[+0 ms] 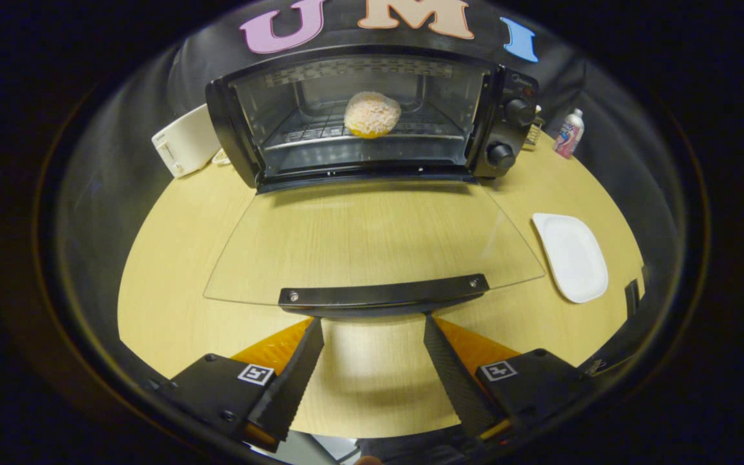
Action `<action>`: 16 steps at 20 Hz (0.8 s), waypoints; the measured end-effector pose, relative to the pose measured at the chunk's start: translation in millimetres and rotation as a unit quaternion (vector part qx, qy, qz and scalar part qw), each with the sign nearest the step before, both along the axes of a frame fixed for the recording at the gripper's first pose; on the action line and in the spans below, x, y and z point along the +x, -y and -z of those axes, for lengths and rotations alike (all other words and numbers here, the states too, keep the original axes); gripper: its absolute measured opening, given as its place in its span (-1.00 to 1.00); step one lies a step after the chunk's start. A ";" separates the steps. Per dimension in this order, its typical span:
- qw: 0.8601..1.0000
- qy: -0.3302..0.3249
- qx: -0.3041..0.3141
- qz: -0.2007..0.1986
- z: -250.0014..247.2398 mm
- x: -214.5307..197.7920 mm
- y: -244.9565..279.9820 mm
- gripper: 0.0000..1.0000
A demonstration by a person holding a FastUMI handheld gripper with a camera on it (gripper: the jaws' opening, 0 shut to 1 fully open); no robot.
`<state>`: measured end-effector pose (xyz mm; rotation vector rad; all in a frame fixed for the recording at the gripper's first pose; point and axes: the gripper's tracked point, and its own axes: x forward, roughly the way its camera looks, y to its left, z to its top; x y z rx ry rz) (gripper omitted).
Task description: Open the toaster oven, put the food inside, and close the toaster oven door.
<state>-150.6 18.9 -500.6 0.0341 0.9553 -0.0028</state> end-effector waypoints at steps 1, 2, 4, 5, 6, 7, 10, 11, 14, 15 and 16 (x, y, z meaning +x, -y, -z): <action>1.000 0.006 0.001 -0.001 -4.7 1.3 0.3 0.99; 1.000 0.011 0.001 -0.002 -9.0 1.5 0.4 0.99; 1.000 0.020 -0.001 -0.003 -17.0 3.1 0.9 0.99; 1.000 0.023 -0.001 -0.004 -20.8 4.3 1.0 0.99; 1.000 0.027 -0.002 -0.005 -24.9 5.1 1.0 0.99; 1.000 0.030 -0.003 -0.006 -28.3 5.9 1.2 0.99; 0.999 0.039 -0.003 -0.007 -38.9 9.4 1.7 0.99; 0.999 0.044 -0.003 -0.006 -42.9 11.0 1.7 0.99; 0.999 0.053 -0.005 -0.005 -52.0 16.0 2.5 0.99; 0.998 0.056 -0.005 -0.005 -55.4 17.7 2.5 0.99; 0.998 0.059 -0.004 -0.004 -58.5 19.7 2.9 0.99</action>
